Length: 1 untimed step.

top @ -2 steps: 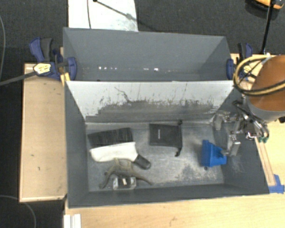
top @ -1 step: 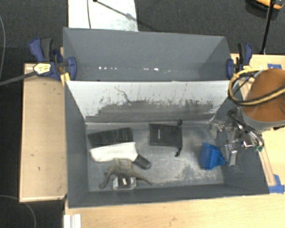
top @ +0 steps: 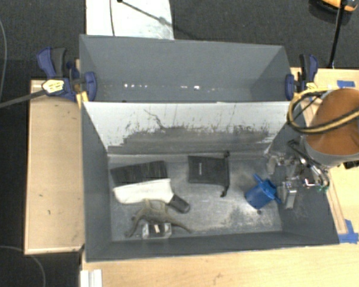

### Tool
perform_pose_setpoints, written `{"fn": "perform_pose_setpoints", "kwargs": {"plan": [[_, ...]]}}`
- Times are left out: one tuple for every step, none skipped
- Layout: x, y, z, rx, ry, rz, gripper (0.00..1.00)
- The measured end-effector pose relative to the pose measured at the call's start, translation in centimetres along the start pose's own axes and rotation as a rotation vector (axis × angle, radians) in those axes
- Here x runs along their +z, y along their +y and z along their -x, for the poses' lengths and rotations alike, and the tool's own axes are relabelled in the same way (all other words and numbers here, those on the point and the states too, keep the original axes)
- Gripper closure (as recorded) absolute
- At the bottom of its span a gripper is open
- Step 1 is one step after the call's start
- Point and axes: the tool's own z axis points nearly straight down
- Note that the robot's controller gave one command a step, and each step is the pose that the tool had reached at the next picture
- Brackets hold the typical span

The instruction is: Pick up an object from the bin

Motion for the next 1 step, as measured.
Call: {"fn": "perform_pose_setpoints", "kwargs": {"plan": [[0.90, 0.73, -0.34, -0.399, -0.002, -0.001, 1.00]]}}
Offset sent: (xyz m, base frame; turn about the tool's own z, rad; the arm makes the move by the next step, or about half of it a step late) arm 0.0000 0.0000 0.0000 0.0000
